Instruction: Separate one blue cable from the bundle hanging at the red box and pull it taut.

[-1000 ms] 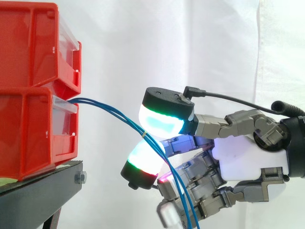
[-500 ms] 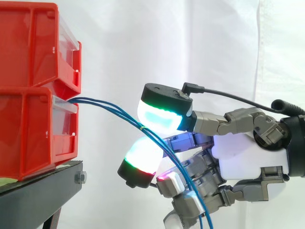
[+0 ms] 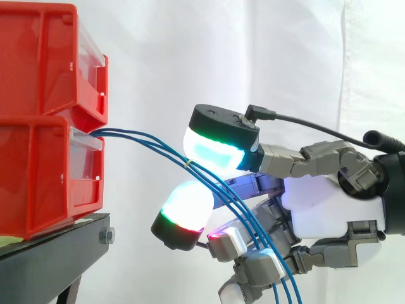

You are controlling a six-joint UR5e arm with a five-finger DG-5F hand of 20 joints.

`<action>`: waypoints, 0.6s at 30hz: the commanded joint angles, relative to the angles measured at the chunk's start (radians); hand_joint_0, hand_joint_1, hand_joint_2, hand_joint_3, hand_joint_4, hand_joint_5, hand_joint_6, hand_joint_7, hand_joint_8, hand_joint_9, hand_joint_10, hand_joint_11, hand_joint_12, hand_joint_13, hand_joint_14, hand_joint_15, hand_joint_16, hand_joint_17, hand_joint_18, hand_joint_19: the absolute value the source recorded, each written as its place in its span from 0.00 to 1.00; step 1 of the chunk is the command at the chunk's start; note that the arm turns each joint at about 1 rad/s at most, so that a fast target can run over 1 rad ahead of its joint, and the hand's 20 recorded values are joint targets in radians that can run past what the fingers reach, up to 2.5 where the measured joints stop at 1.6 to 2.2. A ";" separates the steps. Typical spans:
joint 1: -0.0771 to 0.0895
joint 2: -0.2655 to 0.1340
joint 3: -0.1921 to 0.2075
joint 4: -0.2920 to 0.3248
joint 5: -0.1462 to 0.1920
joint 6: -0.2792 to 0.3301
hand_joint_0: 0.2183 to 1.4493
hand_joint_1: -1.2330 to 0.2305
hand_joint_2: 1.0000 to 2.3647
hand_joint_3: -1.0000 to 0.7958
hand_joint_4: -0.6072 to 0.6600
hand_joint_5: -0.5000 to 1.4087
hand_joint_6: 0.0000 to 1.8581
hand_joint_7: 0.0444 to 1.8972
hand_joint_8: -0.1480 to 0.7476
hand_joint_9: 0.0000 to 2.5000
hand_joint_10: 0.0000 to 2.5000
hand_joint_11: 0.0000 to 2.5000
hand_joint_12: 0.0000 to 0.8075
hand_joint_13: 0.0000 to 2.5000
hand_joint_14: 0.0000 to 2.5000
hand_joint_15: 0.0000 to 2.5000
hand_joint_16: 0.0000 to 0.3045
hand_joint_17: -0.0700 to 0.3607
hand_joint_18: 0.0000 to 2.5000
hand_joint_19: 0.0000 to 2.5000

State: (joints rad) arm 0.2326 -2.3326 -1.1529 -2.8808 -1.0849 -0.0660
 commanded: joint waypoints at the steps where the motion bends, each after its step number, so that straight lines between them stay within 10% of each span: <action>1: 0.001 -0.001 -0.001 0.000 0.000 0.000 0.23 0.47 0.00 0.28 0.60 0.14 0.48 0.46 0.52 0.42 0.01 0.45 0.45 0.54 0.01 0.44 0.18 0.46 0.32 0.23; 18: 0.031 0.001 0.001 -0.077 0.014 0.089 0.29 0.45 0.00 0.28 0.59 0.13 0.47 0.47 0.49 0.39 0.01 0.45 0.47 0.43 0.01 0.35 0.18 0.44 0.30 0.22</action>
State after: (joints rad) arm 0.2569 -2.3316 -1.1521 -2.9412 -1.0715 0.0046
